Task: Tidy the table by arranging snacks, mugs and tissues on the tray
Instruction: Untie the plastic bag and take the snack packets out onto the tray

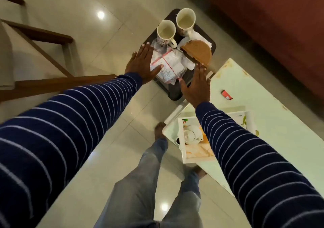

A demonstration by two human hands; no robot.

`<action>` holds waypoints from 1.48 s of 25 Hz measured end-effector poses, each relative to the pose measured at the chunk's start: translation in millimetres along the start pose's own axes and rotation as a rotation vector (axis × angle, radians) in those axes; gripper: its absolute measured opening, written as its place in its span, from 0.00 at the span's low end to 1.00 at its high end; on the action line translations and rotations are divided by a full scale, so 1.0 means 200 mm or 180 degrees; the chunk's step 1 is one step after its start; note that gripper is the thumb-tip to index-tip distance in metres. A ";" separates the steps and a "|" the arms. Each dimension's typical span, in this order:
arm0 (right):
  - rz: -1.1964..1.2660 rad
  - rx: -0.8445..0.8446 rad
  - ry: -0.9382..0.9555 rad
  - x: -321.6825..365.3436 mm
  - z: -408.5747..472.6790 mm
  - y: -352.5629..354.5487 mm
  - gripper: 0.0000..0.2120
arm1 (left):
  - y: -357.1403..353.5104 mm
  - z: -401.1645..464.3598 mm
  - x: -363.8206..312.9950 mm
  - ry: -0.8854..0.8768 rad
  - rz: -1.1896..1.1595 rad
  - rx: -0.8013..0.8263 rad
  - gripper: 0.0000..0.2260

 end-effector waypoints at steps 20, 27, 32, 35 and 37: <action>0.2710 0.0627 -0.1193 -0.01 0.46 -0.44 0.30 | -0.35 0.45 0.19 0.1078 -0.1881 0.0587 0.34; 0.3008 0.0775 -0.1241 0.00 0.38 -0.36 0.23 | -0.28 0.42 0.19 0.1306 -0.1960 0.0482 0.35; 0.3149 0.0892 -0.1312 0.00 0.30 -0.33 0.23 | -0.26 0.35 0.19 0.1550 -0.1985 0.0452 0.42; 0.3198 0.0932 -0.1274 0.01 0.24 -0.28 0.24 | -0.23 0.28 0.18 0.1539 -0.1999 0.0558 0.41; 0.3070 0.0912 -0.1268 0.02 0.19 -0.22 0.28 | -0.22 0.21 0.17 0.1429 -0.2435 0.0680 0.30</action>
Point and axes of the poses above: each hand's wrist, its own z-axis towards the middle knuckle, its own y-axis out of the back of the hand, x = y × z, the point moved 7 cm from there along z, towards the middle knuckle, and after that the axes turned 1 degree about -z, right-handed, at the moved point
